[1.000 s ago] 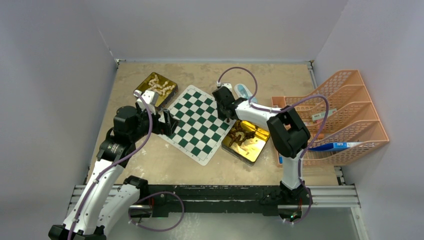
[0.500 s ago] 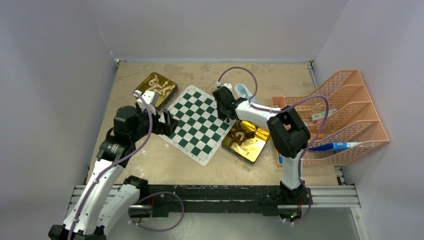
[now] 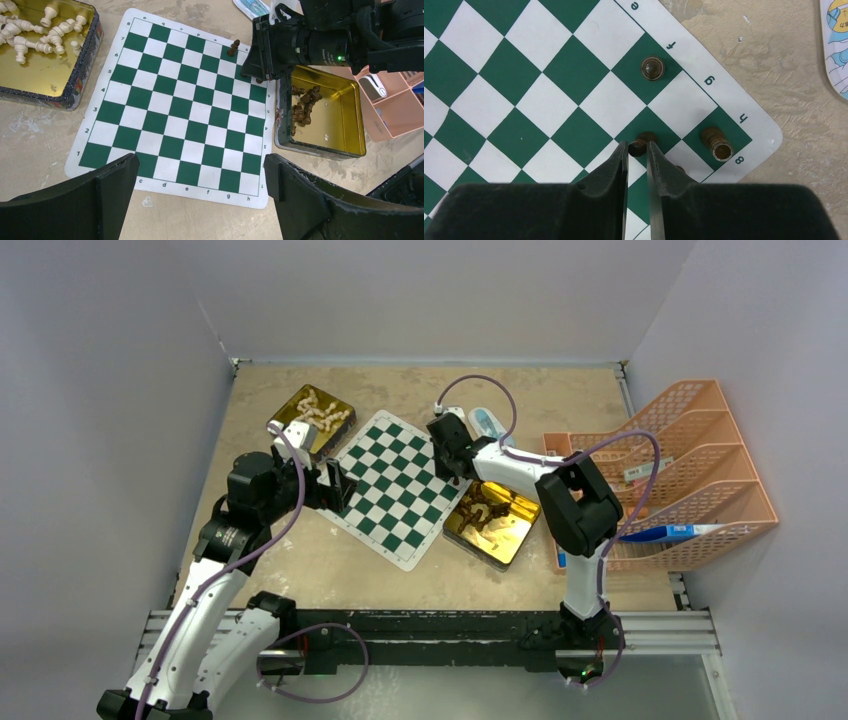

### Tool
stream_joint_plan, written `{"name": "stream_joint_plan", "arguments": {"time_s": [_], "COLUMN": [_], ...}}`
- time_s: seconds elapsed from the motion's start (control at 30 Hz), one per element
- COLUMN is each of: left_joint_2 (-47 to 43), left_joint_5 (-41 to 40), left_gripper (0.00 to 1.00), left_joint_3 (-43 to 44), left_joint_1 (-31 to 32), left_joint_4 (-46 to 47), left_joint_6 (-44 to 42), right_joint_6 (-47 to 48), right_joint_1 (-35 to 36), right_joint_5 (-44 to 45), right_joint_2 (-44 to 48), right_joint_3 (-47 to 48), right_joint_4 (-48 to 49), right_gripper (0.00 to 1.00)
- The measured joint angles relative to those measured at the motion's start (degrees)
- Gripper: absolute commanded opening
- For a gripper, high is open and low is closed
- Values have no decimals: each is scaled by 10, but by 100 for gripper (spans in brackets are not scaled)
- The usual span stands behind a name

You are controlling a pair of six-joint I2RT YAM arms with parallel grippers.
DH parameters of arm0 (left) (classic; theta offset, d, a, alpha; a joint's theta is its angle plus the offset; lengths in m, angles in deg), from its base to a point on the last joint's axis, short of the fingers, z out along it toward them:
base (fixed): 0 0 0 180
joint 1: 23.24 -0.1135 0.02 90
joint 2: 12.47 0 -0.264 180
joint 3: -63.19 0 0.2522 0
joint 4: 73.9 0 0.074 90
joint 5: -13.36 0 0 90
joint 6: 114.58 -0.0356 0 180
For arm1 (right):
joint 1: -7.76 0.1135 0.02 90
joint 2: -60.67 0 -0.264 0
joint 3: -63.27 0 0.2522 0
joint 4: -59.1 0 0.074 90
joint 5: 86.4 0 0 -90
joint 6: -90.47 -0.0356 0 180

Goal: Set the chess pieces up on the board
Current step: Place the chess piece on the chessboard.

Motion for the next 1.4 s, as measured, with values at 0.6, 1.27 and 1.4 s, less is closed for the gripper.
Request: {"name": "stream_joint_plan", "arguments": {"time_s": [0.6, 1.27, 1.4], "left_joint_2": [0, 0, 1], "left_joint_5": [-2, -9, -12], "left_gripper": [96, 96, 97], "left_joint_3": [0, 0, 0], "left_joint_1": [0, 0, 0], "left_joint_4": [0, 0, -2], "left_joint_6": [0, 0, 0], "right_joint_6": [-1, 2, 3], "right_joint_1": [-11, -11, -11], "right_joint_5": [-5, -16, -15], "right_joint_2": [2, 8, 27], "right_joint_3": [-13, -14, -8], "right_joint_4": [16, 2, -17], "right_gripper": [26, 36, 37]}}
